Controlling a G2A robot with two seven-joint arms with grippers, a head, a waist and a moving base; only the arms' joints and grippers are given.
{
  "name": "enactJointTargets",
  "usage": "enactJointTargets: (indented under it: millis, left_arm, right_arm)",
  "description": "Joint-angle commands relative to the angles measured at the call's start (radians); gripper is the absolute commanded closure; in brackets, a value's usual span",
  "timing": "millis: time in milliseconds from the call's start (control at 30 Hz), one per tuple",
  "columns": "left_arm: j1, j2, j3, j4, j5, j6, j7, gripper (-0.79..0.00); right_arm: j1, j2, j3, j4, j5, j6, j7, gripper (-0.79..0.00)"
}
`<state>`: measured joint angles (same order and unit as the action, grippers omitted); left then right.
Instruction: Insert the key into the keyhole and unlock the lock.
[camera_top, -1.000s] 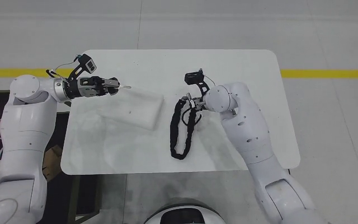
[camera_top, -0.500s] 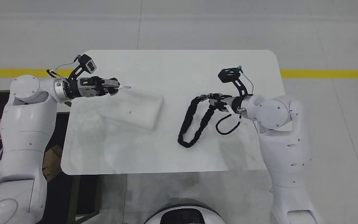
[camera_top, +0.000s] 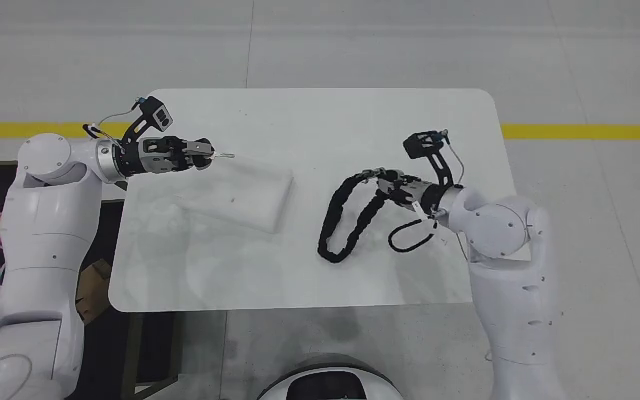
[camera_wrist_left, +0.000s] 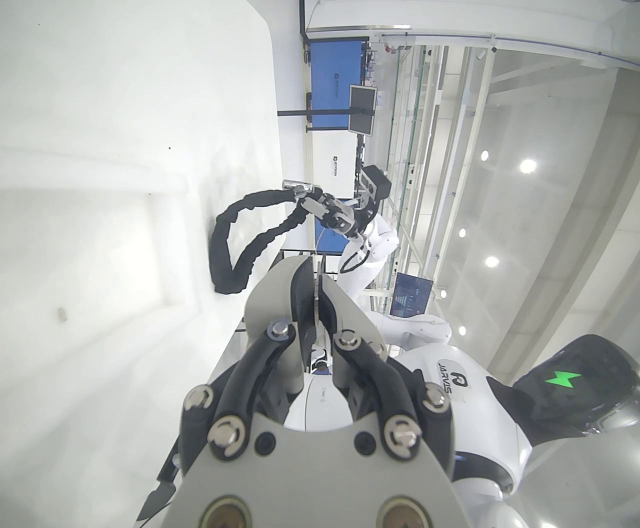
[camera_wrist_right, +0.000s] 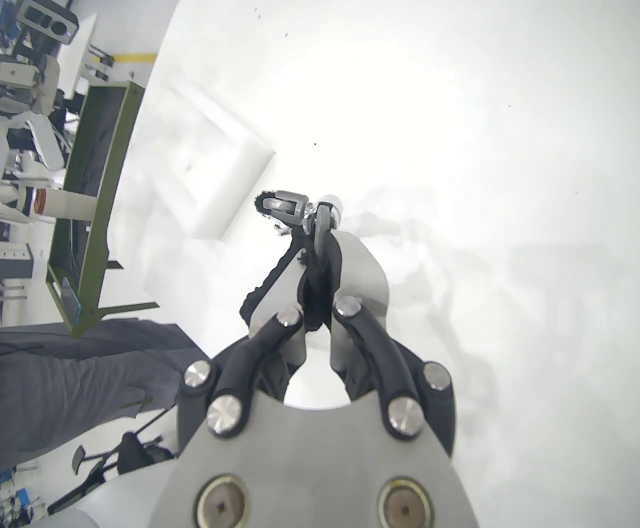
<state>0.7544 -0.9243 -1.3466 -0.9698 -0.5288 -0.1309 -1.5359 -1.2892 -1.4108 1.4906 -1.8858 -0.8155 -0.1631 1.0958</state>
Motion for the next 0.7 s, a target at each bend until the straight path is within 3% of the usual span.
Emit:
enactJointTargets:
  millis: [0,400,500,667]
  left_arm:
    - [0.0,0.0,0.0,0.0,0.0,0.0,0.0,0.0]
    - [0.0,0.0,0.0,0.0,0.0,0.0,0.0,0.0]
    - [0.0,0.0,0.0,0.0,0.0,0.0,0.0,0.0]
    - [0.0,0.0,0.0,0.0,0.0,0.0,0.0,0.0]
  right_arm:
    - [-0.022,0.003,0.014,-0.004,0.028,-0.04,-0.082,0.0]
    - [-0.106,0.028,0.091,0.019,0.378,-0.296,-0.36,0.0]
    - [-0.1,0.035,0.083,0.05,0.474,-0.33,-0.361,0.0]
    - [-0.056,0.047,0.055,0.12,0.699,-0.339,-0.263,0.0]
